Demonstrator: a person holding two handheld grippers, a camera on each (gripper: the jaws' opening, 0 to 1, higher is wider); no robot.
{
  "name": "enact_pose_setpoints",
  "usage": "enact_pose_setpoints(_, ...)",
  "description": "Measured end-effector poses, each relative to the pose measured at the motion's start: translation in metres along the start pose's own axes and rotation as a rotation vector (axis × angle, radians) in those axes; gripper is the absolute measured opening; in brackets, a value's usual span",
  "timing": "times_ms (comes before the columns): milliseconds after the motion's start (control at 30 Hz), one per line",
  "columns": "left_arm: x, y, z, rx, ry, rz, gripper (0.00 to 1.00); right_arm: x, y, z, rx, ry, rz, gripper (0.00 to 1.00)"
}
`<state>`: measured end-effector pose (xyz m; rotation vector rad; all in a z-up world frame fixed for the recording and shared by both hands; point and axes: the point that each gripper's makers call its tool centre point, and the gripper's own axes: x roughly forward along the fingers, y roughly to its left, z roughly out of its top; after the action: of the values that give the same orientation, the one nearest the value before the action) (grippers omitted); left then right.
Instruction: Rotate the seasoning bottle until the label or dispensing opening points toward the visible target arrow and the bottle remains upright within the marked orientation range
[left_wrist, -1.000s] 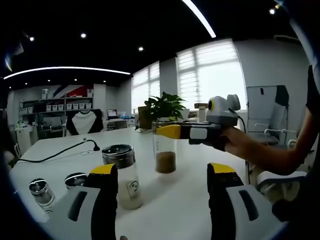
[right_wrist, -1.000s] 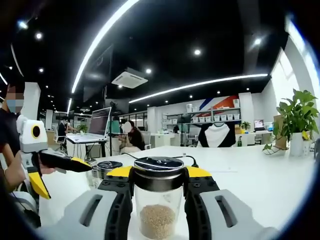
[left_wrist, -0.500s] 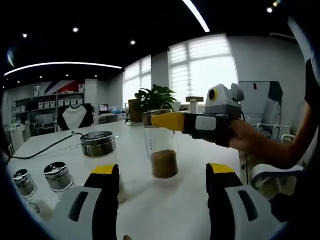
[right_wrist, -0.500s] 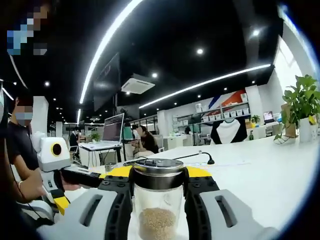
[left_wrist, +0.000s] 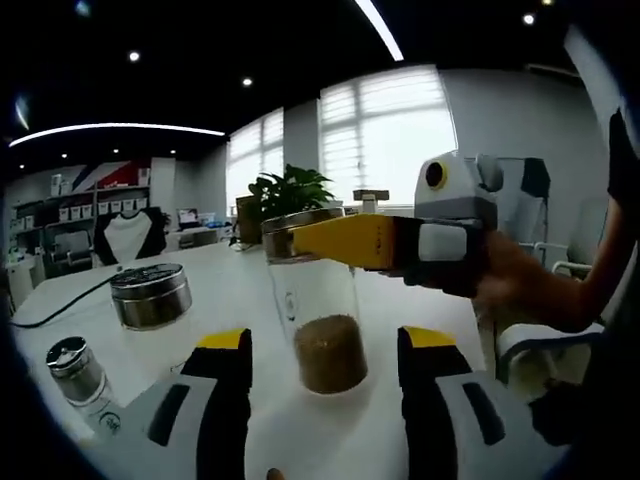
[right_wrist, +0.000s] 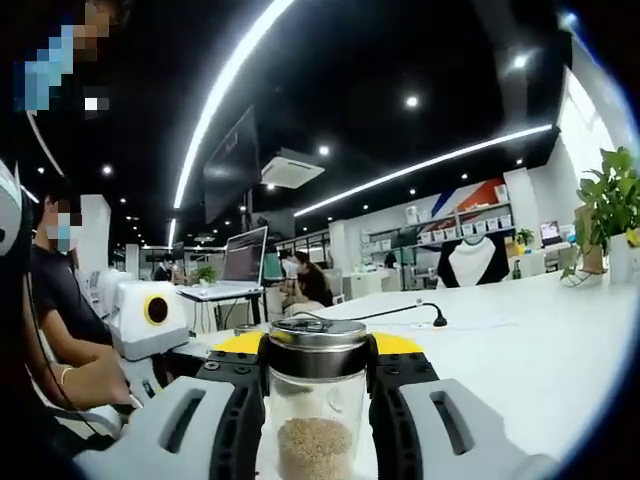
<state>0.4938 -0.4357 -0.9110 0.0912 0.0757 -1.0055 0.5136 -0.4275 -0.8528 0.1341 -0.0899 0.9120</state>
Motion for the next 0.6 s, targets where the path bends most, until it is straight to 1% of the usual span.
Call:
enact_pose_setpoints(67,0.005,-0.002,-0.001,-0.011,0.000,-0.033,0.59,0.000,0.005,0.001,0.010,-0.008,0.014,0.36)
enact_pose_setpoints(133,0.009,-0.004,-0.001,-0.021,-0.004,-0.051,0.58,0.000,0.009,0.001,0.012,-0.008,0.030,0.36)
enact_pose_setpoints(267,0.011,-0.007,-0.001,-0.016,-0.005,-0.093,0.57,-0.001,0.020,0.001,-0.006,0.000,0.080,0.36)
enact_pose_setpoints(367,0.009,-0.010,0.001,-0.002,-0.011,-0.133,0.57,0.000,0.027,0.000,0.000,0.008,0.113,0.36)
enact_pose_setpoints(433,0.008,-0.012,0.003,0.010,-0.017,-0.149,0.57,0.000,0.032,-0.001,0.003,0.007,0.131,0.36)
enact_pose_setpoints(500,0.007,-0.012,0.001,0.042,-0.006,-0.159,0.57,0.000,0.036,-0.001,-0.001,0.009,0.146,0.36)
enact_pose_setpoints(533,0.007,-0.013,0.000,0.058,-0.002,-0.175,0.57,0.001,0.038,-0.001,-0.004,0.008,0.156,0.36)
enact_pose_setpoints(600,0.007,-0.016,-0.002,0.053,-0.004,-0.212,0.56,0.002,0.043,0.000,-0.010,0.006,0.178,0.36)
